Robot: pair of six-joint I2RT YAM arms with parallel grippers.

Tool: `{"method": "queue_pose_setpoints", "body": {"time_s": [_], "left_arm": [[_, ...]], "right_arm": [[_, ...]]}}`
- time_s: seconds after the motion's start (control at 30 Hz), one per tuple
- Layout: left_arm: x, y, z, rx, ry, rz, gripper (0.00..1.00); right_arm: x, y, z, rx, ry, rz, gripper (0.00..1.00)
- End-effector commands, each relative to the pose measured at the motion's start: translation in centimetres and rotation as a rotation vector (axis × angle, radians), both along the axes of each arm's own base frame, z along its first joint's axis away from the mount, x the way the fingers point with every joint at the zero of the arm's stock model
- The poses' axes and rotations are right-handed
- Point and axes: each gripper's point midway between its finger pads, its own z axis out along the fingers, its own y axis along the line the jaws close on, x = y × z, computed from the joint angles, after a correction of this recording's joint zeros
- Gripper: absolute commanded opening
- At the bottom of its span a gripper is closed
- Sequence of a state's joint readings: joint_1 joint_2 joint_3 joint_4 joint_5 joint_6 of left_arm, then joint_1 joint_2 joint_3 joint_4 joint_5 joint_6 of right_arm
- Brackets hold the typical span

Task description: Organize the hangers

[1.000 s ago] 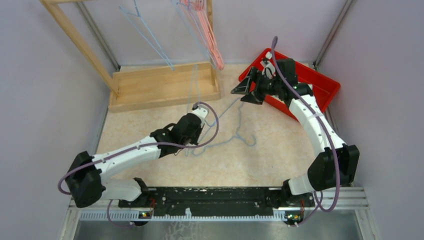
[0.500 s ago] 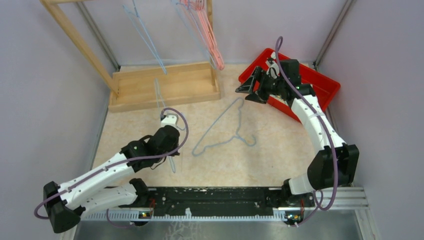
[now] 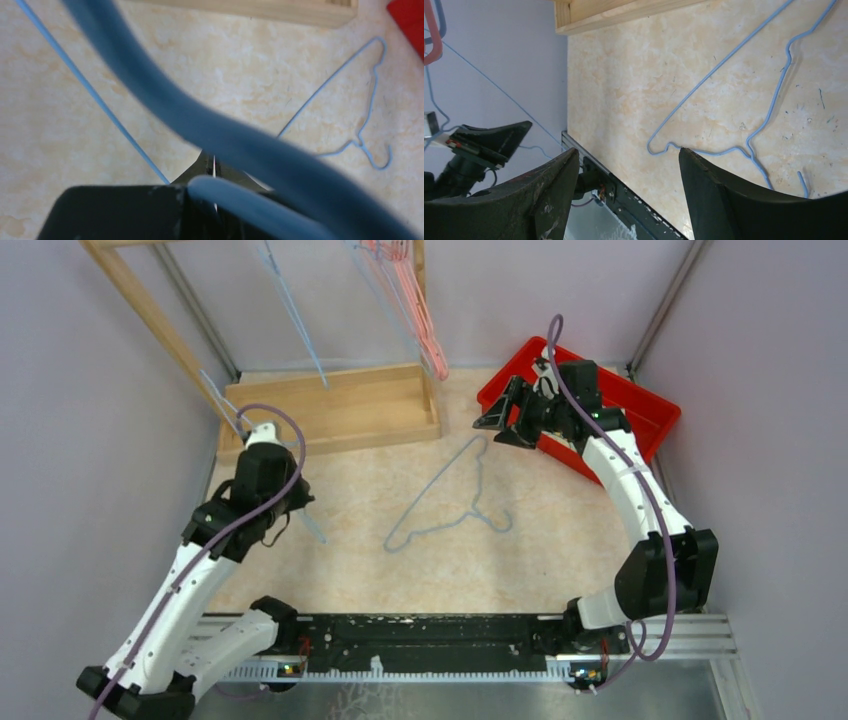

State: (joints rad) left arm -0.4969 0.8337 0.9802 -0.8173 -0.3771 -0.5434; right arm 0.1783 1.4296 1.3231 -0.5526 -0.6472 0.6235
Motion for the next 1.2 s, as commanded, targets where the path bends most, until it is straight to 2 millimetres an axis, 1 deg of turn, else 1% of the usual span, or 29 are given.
{"method": "queue_pose_setpoints", "body": {"time_s": [0.0, 0.03, 0.13, 0.17, 0.33, 0.4, 0.53, 0.63, 0.73, 0.87, 1.17], "left_arm": [[2.4, -0.5, 3.6, 0.042, -0.046, -0.137, 0.00], [3.2, -0.5, 4.8, 0.040, -0.074, -0.149, 0.00], [6.6, -0.9, 7.6, 0.010, -0.135, -0.190, 0.00], [7.8, -0.5, 8.5, -0.006, -0.154, -0.190, 0.00], [13.1, -0.1, 12.7, -0.051, -0.233, -0.233, 0.00], [14.8, 0.1, 14.4, -0.053, -0.257, -0.248, 0.00], [17.4, 0.4, 17.7, -0.065, -0.308, -0.275, 0.00], [19.0, 0.9, 19.5, -0.078, -0.340, -0.274, 0.00], [20.2, 1.2, 20.3, -0.102, -0.359, -0.281, 0.00], [21.5, 1.6, 20.5, -0.121, -0.361, -0.279, 0.00], [23.8, 3.0, 21.6, -0.189, -0.380, -0.269, 0.00]], "right_arm": [[0.7, 0.0, 2.6, -0.003, -0.093, 0.005, 0.73], [0.7, 0.0, 2.7, -0.004, -0.095, 0.003, 0.73], [0.7, -0.1, 2.9, -0.006, -0.099, -0.003, 0.73], [0.7, -0.1, 3.0, -0.006, -0.102, -0.004, 0.73], [0.7, -0.2, 3.2, -0.007, -0.106, -0.010, 0.73], [0.8, -0.2, 3.4, -0.009, -0.112, -0.014, 0.73], [1.1, -0.3, 3.6, -0.010, -0.118, -0.024, 0.73], [1.4, -0.3, 3.6, -0.009, -0.116, -0.027, 0.73], [1.7, -0.3, 3.6, -0.008, -0.113, -0.028, 0.73], [2.0, -0.2, 3.5, -0.008, -0.104, -0.026, 0.73], [2.7, 0.2, 3.8, 0.019, -0.090, -0.025, 0.72]]}}
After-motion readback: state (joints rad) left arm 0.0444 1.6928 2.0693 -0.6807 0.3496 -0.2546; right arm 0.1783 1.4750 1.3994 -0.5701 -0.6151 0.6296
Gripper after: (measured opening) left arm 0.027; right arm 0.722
